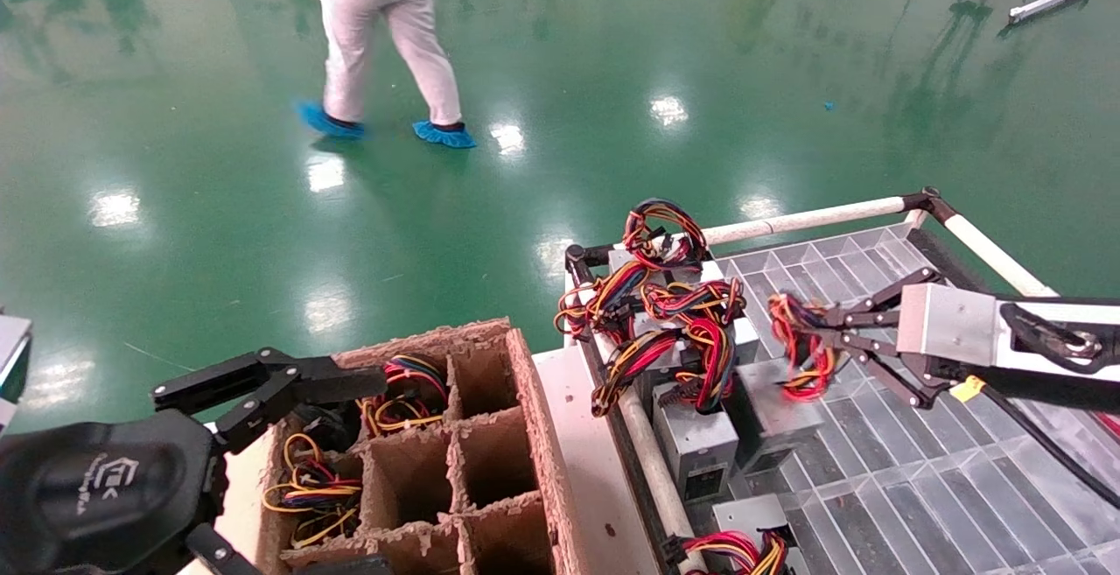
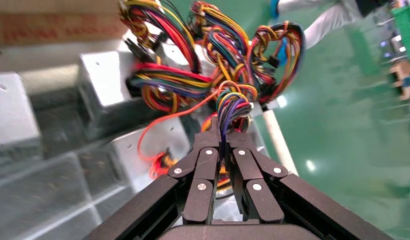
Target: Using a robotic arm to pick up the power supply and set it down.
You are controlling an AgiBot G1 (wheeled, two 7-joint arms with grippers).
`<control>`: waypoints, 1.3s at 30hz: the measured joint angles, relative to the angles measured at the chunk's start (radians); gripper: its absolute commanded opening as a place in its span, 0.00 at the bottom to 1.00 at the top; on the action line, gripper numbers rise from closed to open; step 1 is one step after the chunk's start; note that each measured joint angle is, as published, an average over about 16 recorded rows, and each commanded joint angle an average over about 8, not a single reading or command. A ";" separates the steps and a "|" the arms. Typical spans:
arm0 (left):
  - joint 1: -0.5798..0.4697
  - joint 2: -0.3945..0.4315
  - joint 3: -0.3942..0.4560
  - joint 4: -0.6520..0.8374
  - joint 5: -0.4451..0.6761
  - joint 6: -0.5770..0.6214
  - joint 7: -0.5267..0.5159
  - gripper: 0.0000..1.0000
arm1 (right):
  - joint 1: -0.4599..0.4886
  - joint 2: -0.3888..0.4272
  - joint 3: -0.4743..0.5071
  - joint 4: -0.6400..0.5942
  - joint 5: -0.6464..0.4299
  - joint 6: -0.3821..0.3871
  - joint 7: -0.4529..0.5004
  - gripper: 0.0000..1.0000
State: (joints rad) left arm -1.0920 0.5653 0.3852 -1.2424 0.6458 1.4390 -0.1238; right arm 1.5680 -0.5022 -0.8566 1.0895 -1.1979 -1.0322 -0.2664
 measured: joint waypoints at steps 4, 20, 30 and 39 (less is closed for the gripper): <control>0.000 0.000 0.000 0.000 0.000 0.000 0.000 1.00 | -0.002 0.001 -0.002 -0.006 0.007 -0.010 0.014 1.00; 0.000 0.000 0.000 0.000 0.000 0.000 0.000 1.00 | -0.003 0.002 -0.003 -0.004 0.010 -0.010 0.013 1.00; 0.000 0.000 0.000 0.000 0.000 0.000 0.000 1.00 | -0.003 0.002 -0.002 -0.003 0.009 -0.008 0.010 1.00; 0.000 0.000 0.000 0.000 0.000 0.000 0.000 1.00 | -0.004 0.002 -0.001 -0.003 0.008 -0.008 0.009 1.00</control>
State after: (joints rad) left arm -1.0918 0.5652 0.3851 -1.2422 0.6457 1.4388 -0.1237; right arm 1.5644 -0.5007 -0.8579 1.0870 -1.1895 -1.0397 -0.2570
